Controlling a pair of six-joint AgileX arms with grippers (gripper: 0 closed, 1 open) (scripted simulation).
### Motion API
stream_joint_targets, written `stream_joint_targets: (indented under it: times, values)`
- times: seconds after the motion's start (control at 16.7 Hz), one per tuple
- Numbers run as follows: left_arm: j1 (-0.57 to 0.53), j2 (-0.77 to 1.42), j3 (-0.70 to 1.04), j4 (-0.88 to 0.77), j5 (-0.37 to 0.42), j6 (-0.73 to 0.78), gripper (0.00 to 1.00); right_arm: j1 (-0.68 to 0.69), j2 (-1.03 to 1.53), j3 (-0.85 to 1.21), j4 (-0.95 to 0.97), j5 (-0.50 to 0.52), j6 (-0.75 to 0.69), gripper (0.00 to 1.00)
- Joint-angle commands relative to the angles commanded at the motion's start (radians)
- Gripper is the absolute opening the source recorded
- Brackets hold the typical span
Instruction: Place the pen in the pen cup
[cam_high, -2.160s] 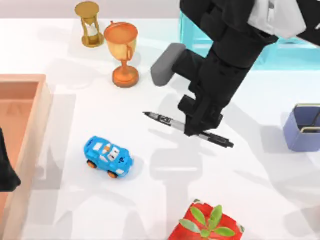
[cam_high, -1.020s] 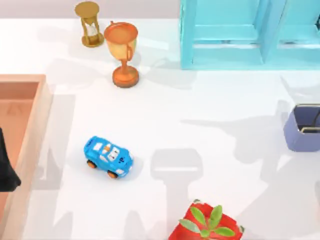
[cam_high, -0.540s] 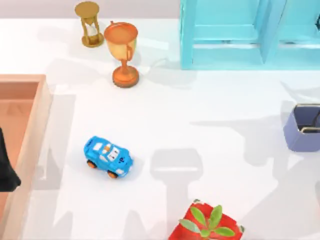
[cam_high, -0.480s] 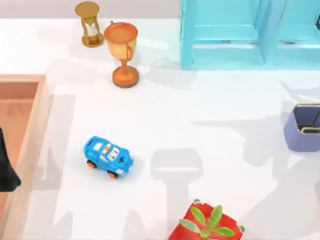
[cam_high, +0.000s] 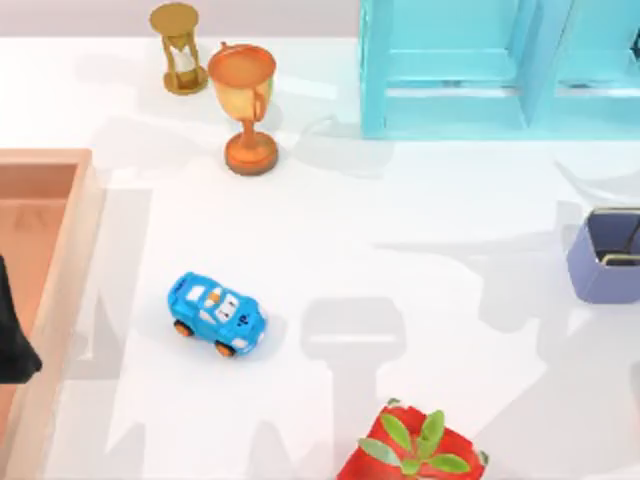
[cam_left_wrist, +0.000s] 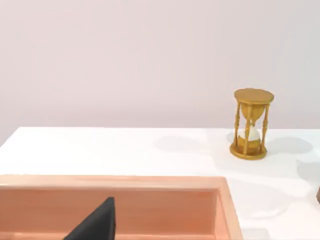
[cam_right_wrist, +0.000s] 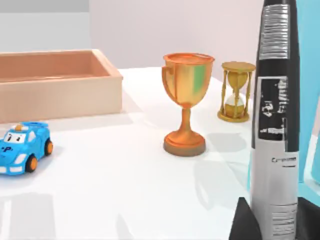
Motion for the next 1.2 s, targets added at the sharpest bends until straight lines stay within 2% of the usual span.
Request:
stream_joint_targets:
  times: [0.3, 1.08, 1.2]
  values:
    - [0.0, 0.0, 0.0, 0.0, 0.0, 0.0, 1.0, 0.0, -0.004, 0.0, -0.01, -0.011, -0.002, 0.0]
    - [0.0, 0.0, 0.0, 0.0, 0.0, 0.0, 1.0, 0.0, -0.004, 0.0, -0.01, -0.011, -0.002, 0.98]
    - [0.0, 0.0, 0.0, 0.0, 0.0, 0.0, 1.0, 0.0, -0.004, 0.0, -0.01, -0.011, -0.002, 1.0]
